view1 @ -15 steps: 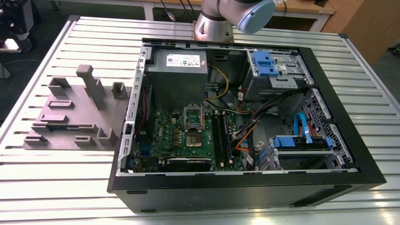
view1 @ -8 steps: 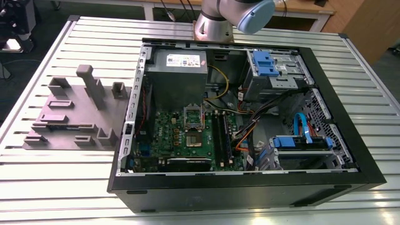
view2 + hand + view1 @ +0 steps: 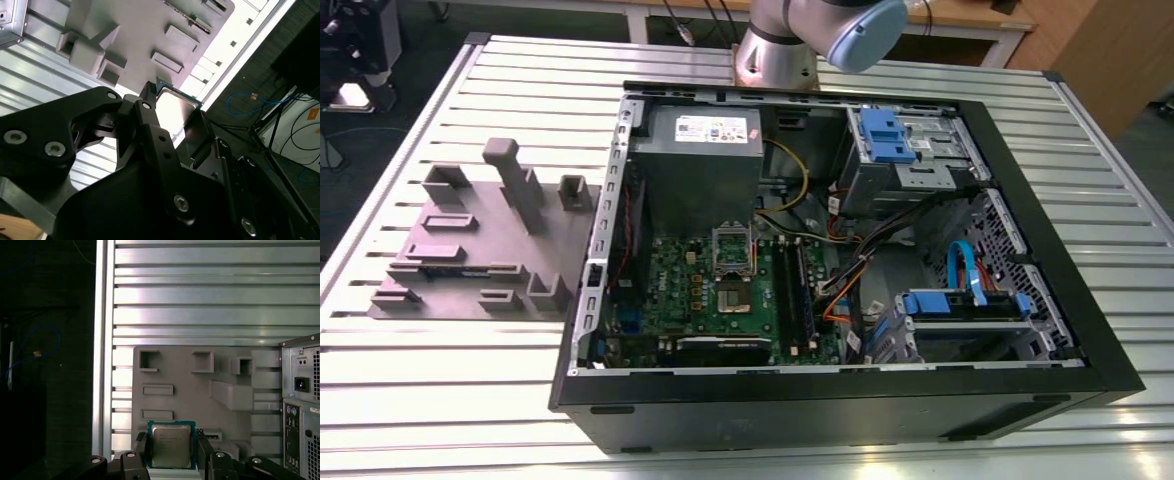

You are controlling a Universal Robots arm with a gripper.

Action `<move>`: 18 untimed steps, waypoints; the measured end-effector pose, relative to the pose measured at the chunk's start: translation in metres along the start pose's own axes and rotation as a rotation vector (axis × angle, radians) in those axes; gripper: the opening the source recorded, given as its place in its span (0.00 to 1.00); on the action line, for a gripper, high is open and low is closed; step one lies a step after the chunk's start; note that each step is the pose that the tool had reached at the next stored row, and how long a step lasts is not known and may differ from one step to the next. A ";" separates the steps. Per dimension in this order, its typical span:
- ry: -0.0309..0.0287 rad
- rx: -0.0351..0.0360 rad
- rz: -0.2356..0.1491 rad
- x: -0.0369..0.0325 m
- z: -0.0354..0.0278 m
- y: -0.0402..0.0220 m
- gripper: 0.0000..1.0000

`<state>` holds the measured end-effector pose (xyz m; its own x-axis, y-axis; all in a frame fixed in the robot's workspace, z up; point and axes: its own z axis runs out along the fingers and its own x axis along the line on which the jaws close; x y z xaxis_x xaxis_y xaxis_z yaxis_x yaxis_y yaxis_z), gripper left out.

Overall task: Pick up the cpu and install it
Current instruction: 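Pick up the cpu and move it towards the insertion slot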

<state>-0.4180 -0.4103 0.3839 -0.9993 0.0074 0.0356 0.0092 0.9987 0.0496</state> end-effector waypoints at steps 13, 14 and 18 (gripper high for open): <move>0.0000 0.0000 0.000 -0.0043 -0.0001 0.0000 0.47; 0.0000 0.0000 0.000 -0.0045 -0.0001 0.0000 0.47; 0.0001 0.0000 0.000 -0.0050 -0.0002 0.0000 0.47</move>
<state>-0.4130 -0.4103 0.3839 -0.9993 0.0074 0.0357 0.0092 0.9987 0.0496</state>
